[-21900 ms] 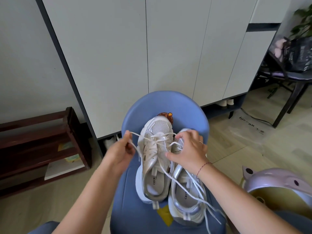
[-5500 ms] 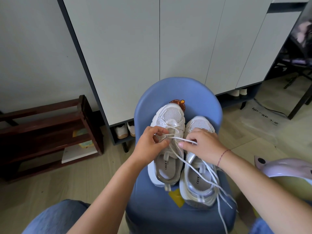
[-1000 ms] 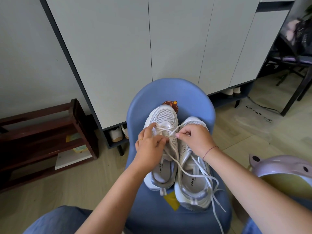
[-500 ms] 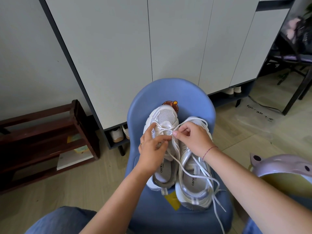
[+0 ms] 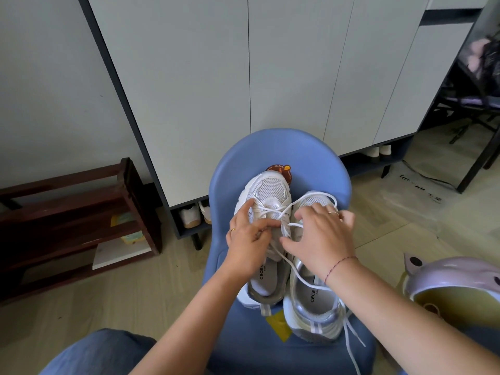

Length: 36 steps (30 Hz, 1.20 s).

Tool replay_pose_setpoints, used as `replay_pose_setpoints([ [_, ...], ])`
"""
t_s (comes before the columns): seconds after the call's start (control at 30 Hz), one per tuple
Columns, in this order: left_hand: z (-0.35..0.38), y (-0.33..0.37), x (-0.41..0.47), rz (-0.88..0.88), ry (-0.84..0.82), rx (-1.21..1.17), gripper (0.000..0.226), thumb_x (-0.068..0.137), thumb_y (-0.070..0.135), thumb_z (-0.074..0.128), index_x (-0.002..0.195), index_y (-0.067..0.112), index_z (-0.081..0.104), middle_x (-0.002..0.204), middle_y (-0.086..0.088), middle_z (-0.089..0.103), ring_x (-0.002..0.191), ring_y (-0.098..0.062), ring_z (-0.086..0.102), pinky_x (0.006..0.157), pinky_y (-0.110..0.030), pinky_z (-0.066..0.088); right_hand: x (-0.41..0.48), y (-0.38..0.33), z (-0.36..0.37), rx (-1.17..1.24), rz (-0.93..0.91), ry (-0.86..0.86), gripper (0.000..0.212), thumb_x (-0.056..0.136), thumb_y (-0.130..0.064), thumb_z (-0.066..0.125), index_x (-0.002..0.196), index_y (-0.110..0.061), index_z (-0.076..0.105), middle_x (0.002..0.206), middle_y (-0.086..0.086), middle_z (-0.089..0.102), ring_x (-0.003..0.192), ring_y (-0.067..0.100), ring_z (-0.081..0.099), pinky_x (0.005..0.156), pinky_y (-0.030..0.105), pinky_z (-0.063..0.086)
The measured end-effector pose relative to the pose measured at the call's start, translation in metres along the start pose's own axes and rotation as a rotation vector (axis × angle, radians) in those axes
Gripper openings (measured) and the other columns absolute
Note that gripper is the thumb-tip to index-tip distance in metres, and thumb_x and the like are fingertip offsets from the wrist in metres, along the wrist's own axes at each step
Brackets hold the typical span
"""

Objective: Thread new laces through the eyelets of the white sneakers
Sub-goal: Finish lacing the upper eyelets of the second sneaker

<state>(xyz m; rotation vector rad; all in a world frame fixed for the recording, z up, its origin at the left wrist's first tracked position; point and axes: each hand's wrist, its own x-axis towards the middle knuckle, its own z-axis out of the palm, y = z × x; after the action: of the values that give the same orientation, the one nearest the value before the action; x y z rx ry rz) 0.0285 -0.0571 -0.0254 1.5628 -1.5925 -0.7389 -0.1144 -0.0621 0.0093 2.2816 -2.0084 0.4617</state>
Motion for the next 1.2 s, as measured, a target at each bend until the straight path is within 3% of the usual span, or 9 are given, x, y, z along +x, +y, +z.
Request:
replay_pose_setpoints([
  [0.2,0.000,-0.001,0.001,0.034,0.016,0.061,0.040,0.093,0.020,0.054,0.086,0.059,0.055,0.153,0.014,0.021,0.141,-0.011,0.014,0.116,-0.043,0.012,0.001,0.004,0.006,0.117,0.033,-0.092,0.034,0.084,-0.045,0.050,0.063,-0.018,0.051,0.065,-0.003,0.055,0.078,0.015,0.055,0.081,0.034,0.025],
  [0.33,0.002,-0.005,0.000,0.077,0.014,0.184,0.024,0.088,0.035,0.063,0.105,0.051,0.064,0.154,0.013,0.017,0.142,-0.008,0.008,0.114,-0.036,0.008,0.005,0.007,0.009,0.222,0.049,-0.127,0.025,0.087,-0.035,0.049,0.082,-0.019,0.067,0.079,-0.004,0.068,0.085,0.013,0.058,0.074,0.032,0.022],
  [0.47,0.007,-0.010,0.000,0.123,0.033,0.288,0.031,0.083,0.038,0.068,0.113,0.045,0.065,0.155,0.008,0.015,0.142,-0.010,0.007,0.110,-0.033,0.009,0.008,0.008,0.007,0.255,0.079,-0.177,0.023,0.087,-0.030,0.047,0.085,-0.017,0.067,0.076,-0.002,0.066,0.085,0.016,0.059,0.073,0.031,0.025],
  [0.57,0.013,-0.010,0.000,0.123,0.093,0.279,0.023,0.084,0.036,0.069,0.105,0.042,0.069,0.155,0.005,0.018,0.142,-0.015,0.012,0.108,-0.033,0.014,0.008,0.006,0.007,0.254,0.085,-0.193,0.024,0.089,-0.030,0.046,0.083,-0.016,0.065,0.069,-0.003,0.057,0.082,0.018,0.058,0.073,0.031,0.024],
  [0.67,0.019,-0.008,0.001,0.100,0.161,0.226,0.009,0.083,0.036,0.071,0.092,0.036,0.072,0.154,0.004,0.023,0.141,-0.018,0.018,0.107,-0.034,0.017,0.008,0.007,0.008,0.300,0.091,-0.217,0.023,0.088,-0.030,0.048,0.090,-0.017,0.067,0.079,-0.001,0.066,0.086,0.018,0.059,0.073,0.031,0.024],
  [0.83,0.023,-0.008,0.001,0.083,0.209,0.185,0.005,0.085,0.032,0.069,0.089,0.032,0.072,0.153,0.005,0.026,0.139,-0.018,0.021,0.100,-0.027,0.016,0.007,0.011,0.005,0.438,0.089,-0.261,0.017,0.086,-0.028,0.054,0.090,-0.023,0.069,0.087,-0.006,0.070,0.091,0.014,0.061,0.094,0.038,0.037],
  [0.93,0.020,-0.009,0.003,0.049,0.176,0.103,0.005,0.088,0.028,0.067,0.090,0.027,0.072,0.152,0.006,0.026,0.138,-0.018,0.022,0.101,-0.026,0.017,0.004,0.013,0.009,0.513,0.092,-0.228,0.013,0.084,-0.027,0.059,0.093,-0.029,0.068,0.095,-0.013,0.069,0.100,0.010,0.060,0.099,0.042,0.038],
  [1.07,0.013,-0.007,0.004,0.025,0.129,-0.051,0.007,0.089,0.026,0.066,0.082,0.026,0.068,0.150,0.009,0.028,0.137,-0.015,0.025,0.111,-0.036,0.026,0.005,0.017,0.012,0.566,0.093,-0.157,0.017,0.078,-0.032,0.067,0.090,-0.039,0.057,0.097,-0.016,0.058,0.101,0.008,0.056,0.099,0.041,0.038],
  [1.2,0.006,-0.002,0.002,-0.051,0.080,-0.308,0.015,0.091,0.020,0.064,0.076,0.023,0.065,0.145,0.015,0.033,0.133,-0.004,0.035,0.104,-0.029,0.035,0.005,0.019,0.012,0.587,0.100,-0.140,0.023,0.074,-0.033,0.070,0.088,-0.038,0.053,0.092,-0.017,0.054,0.098,0.008,0.056,0.097,0.042,0.040],
])
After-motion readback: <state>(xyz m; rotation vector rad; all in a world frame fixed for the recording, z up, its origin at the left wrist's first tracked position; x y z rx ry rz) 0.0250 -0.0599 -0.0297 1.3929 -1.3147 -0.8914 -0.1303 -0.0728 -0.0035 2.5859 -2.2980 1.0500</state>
